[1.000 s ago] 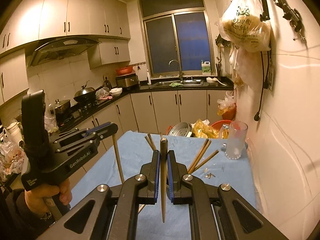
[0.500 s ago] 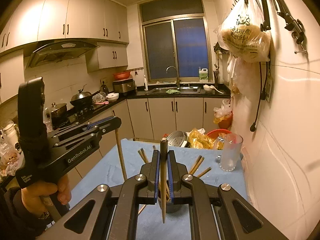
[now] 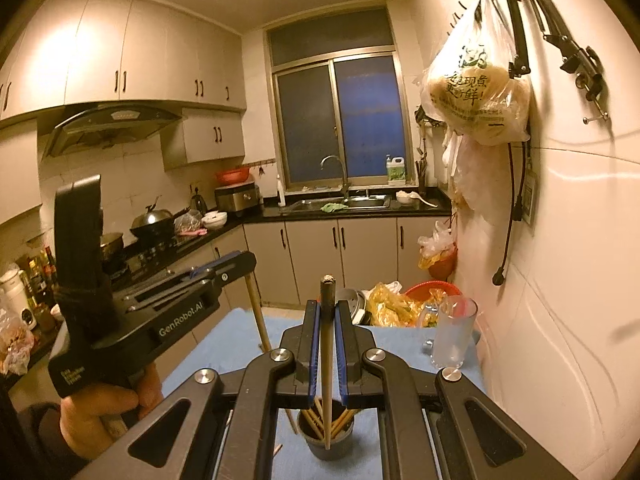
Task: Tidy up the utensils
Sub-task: 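Lower both held chopsticks down into the black cup, then open both tools to release the chopsticks in the cup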
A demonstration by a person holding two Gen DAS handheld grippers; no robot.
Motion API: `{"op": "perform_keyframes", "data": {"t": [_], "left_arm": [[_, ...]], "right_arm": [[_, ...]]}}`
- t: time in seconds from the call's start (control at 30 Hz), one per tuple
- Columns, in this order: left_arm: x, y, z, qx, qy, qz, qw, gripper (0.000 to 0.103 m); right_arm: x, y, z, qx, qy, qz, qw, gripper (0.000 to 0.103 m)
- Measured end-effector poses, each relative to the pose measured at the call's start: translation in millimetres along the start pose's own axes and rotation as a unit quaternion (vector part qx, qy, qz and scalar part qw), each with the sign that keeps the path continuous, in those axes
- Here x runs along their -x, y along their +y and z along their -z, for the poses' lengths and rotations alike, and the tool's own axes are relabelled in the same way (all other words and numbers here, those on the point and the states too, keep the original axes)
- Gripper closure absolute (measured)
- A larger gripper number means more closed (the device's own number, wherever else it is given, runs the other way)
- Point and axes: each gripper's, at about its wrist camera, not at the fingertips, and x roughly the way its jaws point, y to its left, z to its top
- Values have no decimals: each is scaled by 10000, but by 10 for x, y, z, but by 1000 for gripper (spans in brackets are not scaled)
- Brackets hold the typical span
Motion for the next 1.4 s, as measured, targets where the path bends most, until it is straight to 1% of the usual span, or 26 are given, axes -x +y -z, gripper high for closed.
{"op": "perform_keyframes", "data": {"t": [0.17,0.3,0.47,0.63,0.8,1.0,1.2,1.4], "left_arm": [[-175,47,131,63,-2,13,10000,96],[-299,72,253,-17,70,-24,10000,96],[-423,137,435,13,242,-24,9997,96],[-454,196,596,65,386,-31,9992,96],[-472,192,762,-4,513,-80,9986,96],[-503,177,843,-11,615,-98,9981,96],[-504,125,884,-129,659,-137,9976,96],[-495,84,907,-228,663,-198,9973,96]], "right_arm": [[-196,-118,70,-182,-49,-26,9998,95],[-358,-173,138,-214,-18,-51,9998,95],[-569,-216,243,-197,113,-58,9997,95],[-731,-197,382,-116,320,-100,9994,95],[-836,-204,546,-144,512,-130,9985,95],[-953,-238,717,-191,741,-107,9970,95],[-1029,-290,820,-243,909,-89,9955,95],[-1022,-319,865,-320,932,-67,9951,95]]}}
